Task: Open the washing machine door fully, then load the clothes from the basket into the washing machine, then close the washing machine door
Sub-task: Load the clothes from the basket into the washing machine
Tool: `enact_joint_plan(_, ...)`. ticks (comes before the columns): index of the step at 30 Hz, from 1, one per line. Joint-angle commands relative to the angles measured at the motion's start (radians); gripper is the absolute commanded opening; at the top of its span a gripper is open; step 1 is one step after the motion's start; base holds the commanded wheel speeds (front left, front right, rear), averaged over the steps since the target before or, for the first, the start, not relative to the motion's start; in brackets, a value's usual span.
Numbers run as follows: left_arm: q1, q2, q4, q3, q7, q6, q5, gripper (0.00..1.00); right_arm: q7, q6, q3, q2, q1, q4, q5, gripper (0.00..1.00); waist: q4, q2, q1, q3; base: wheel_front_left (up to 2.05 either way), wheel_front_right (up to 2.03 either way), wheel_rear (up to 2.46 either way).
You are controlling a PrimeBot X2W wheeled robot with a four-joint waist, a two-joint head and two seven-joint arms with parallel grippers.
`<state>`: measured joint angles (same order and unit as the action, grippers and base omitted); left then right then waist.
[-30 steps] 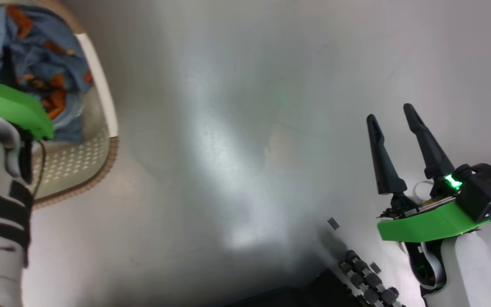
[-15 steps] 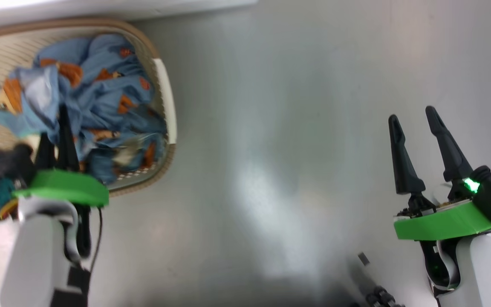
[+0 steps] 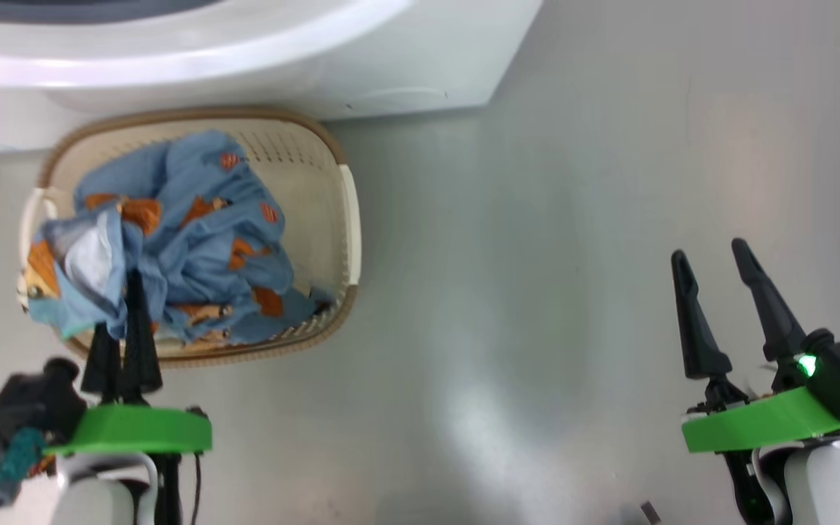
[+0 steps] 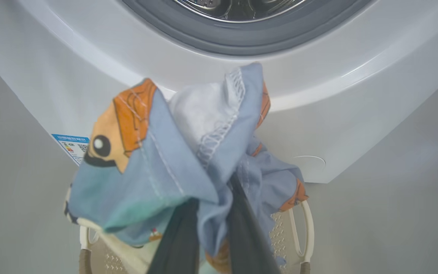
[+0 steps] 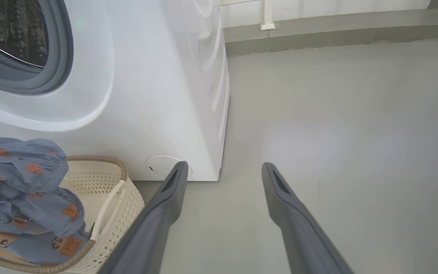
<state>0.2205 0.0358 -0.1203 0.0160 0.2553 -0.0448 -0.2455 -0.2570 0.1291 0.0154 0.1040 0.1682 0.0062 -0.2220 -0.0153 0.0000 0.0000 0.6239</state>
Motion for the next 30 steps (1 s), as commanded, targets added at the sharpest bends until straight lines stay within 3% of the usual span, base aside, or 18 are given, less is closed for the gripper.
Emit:
enact_joint_plan(1,-0.035,0.015,0.037,0.025,0.006,-0.009,-0.01,0.0,-0.005,0.002,-0.019,0.003,-0.037,-0.017,0.012,1.0,0.032,0.0,0.0,-0.049,0.0,0.0,0.0)
enact_joint_plan(13,-0.181,0.015,0.188,-0.012,0.006,-0.066,-0.049,0.0,-0.005,0.002,-0.019,0.002,-0.095,-0.009,0.017,1.0,0.077,0.0,0.0,-0.165,0.0,0.0,0.0)
enact_joint_plan(30,-0.293,0.015,0.256,-0.036,0.006,-0.089,-0.076,0.0,-0.005,0.002,-0.022,-0.002,-0.171,-0.005,0.029,1.0,0.109,0.0,0.0,-0.316,0.0,0.0,0.0)
